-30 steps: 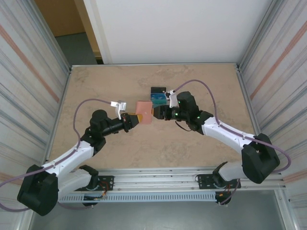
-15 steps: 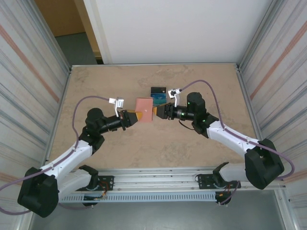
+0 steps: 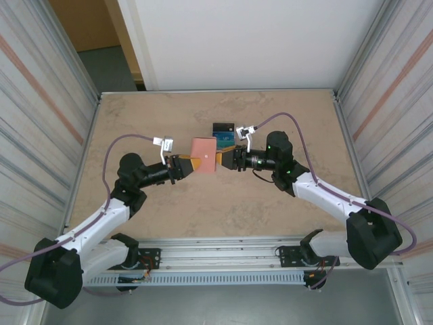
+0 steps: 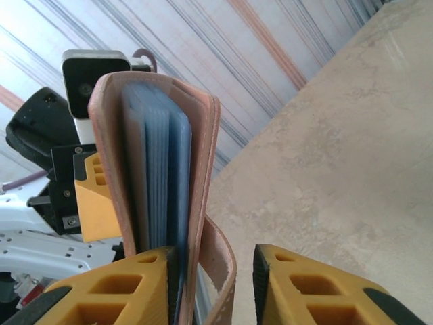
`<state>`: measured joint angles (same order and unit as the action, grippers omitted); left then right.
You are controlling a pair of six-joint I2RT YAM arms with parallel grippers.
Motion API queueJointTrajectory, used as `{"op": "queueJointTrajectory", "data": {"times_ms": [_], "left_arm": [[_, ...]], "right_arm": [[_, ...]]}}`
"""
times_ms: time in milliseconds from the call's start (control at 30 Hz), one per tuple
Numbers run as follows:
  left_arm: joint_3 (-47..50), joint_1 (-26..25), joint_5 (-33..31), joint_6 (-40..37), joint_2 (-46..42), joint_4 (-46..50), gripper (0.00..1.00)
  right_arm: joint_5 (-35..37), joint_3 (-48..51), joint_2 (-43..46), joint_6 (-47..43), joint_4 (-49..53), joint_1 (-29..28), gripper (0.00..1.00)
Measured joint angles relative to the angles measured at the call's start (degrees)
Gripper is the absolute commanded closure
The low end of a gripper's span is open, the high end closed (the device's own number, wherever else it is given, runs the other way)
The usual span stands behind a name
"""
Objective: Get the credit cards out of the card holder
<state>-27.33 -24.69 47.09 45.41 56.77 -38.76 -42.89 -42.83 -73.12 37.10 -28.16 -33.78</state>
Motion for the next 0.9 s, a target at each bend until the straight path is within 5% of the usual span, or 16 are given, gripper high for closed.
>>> {"op": "queueJointTrajectory", "data": {"times_ms": [233, 533, 667, 767, 900], "left_arm": [[-0.1, 0.0, 0.5, 1.0, 0.0, -0.5, 1.00], [-0.1, 0.0, 0.5, 1.2, 0.0, -0.8, 1.00], [-0.1, 0.0, 0.5, 1.7, 0.5, -1.8, 1.00], [-0.1, 0.0, 0.3, 2.0, 1.0, -1.8, 0.92], [-0.2, 0.3, -0.3, 1.8, 1.0, -0.3, 0.56]], "right_arm": [[-0.9, 0.0, 0.0, 0.2, -0.9, 0.0, 0.76], [-2.3, 0.0, -0.3, 1.4, -2.5, -0.1, 0.72], [-2.7, 0.0, -1.0, 1.7, -3.4, -0.4, 0.84], [-2.6, 0.0, -1.1, 2.0, -3.4, -0.4, 0.93], [-2.0, 0.0, -1.1, 1.8, -2.8, -0.5, 1.00]]}}
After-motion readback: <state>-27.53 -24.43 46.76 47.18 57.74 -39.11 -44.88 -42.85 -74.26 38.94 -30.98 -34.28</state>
